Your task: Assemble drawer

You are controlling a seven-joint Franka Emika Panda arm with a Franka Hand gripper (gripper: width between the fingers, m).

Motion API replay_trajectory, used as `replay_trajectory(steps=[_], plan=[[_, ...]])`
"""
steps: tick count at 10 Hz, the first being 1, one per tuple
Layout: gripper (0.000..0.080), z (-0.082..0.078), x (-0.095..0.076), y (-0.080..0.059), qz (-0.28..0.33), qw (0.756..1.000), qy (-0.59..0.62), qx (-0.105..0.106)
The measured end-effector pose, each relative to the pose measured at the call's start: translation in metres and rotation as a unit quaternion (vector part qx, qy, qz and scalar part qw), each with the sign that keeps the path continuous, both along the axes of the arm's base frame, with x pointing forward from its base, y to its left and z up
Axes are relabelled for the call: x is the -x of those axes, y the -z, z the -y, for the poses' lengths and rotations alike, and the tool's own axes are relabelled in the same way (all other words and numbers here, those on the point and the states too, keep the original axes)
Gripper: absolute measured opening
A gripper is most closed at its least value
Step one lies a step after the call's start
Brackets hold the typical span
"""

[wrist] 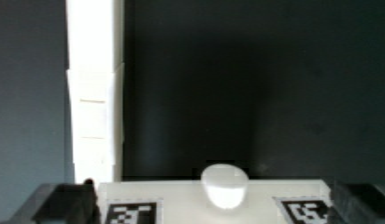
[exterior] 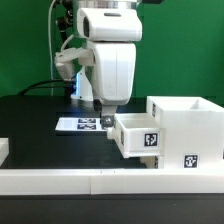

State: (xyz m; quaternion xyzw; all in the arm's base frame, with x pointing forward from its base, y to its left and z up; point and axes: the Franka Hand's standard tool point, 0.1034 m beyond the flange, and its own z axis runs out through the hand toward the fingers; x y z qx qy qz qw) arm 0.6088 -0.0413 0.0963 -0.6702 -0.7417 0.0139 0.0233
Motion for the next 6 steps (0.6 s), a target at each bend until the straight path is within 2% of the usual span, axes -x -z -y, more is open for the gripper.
replay_trajectory(steps=[1, 3, 4, 6], plan=[[0.0649, 0.001, 0.000, 0.000, 0.000, 1.000, -0.003, -0.003], [0.0649, 0.011, 0.004, 0.007, -0.004, 0.999, 0.006, -0.046], [0.0649, 0.012, 0.006, 0.013, -0.006, 0.998, 0.006, -0.060], [0.0649, 0.015, 0.010, 0.021, -0.016, 0.994, 0.012, -0.103]])
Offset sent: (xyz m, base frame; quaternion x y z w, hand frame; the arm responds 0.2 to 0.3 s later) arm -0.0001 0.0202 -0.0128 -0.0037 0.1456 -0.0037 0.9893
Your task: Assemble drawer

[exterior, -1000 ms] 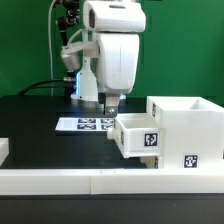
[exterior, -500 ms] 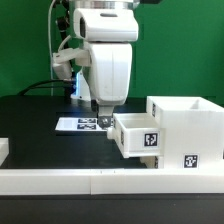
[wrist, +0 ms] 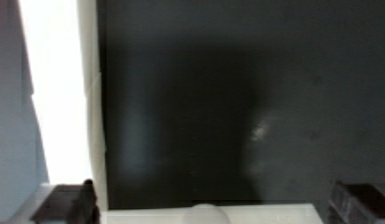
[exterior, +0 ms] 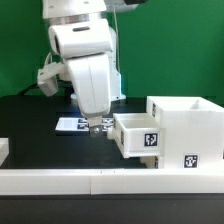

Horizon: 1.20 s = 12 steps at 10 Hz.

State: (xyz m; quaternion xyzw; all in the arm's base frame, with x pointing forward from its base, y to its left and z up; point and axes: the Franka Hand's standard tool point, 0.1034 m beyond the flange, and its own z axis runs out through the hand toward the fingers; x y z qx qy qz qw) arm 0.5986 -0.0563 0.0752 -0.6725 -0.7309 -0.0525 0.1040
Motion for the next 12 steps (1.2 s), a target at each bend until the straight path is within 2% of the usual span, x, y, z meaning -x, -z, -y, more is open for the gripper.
replay_trajectory(steps=[1, 5, 12], plan=[[0.0649, -0.002, 0.002, 0.004, -0.006, 1.000, 0.008, -0.006], [0.0649, -0.035, 0.003, 0.015, -0.018, 0.999, 0.034, -0.010], [0.0649, -0.080, -0.001, 0.011, -0.021, 0.999, 0.046, -0.010]])
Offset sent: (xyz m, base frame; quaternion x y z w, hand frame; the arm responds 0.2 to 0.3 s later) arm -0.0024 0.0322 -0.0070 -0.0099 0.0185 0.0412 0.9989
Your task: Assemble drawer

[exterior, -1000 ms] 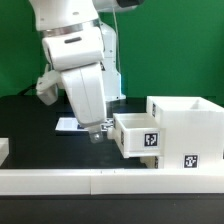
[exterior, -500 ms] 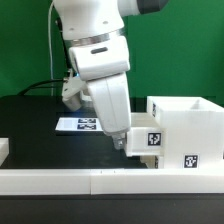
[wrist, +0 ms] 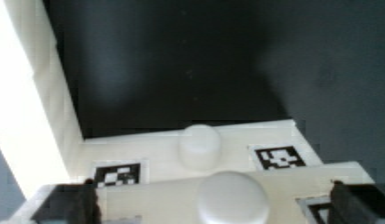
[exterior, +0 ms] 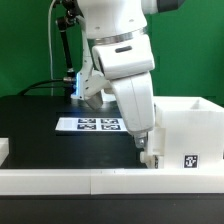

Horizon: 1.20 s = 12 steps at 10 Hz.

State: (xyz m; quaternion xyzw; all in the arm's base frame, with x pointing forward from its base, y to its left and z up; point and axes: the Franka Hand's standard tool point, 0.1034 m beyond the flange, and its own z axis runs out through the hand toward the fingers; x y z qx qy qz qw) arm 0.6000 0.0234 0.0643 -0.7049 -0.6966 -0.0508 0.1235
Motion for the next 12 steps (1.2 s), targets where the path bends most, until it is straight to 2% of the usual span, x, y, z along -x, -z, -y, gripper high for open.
replay_trajectory(steps=[1, 3, 5, 7, 8, 11, 12], plan=[[0.0649, -0.004, 0.000, 0.000, 0.003, 1.000, -0.001, 0.000], [0.0649, -0.002, 0.000, 0.001, 0.002, 1.000, 0.001, 0.000], [0.0649, -0.012, 0.001, 0.002, 0.007, 1.000, -0.005, -0.002], [0.0649, -0.012, 0.000, 0.003, 0.013, 1.000, -0.006, 0.004], [0.0649, -0.008, 0.000, 0.003, 0.013, 1.000, -0.006, 0.004], [0.0649, 0.043, 0.001, -0.002, -0.005, 1.000, -0.008, 0.006], [0.0649, 0.040, 0.002, 0.000, -0.005, 1.000, -0.006, 0.006]])
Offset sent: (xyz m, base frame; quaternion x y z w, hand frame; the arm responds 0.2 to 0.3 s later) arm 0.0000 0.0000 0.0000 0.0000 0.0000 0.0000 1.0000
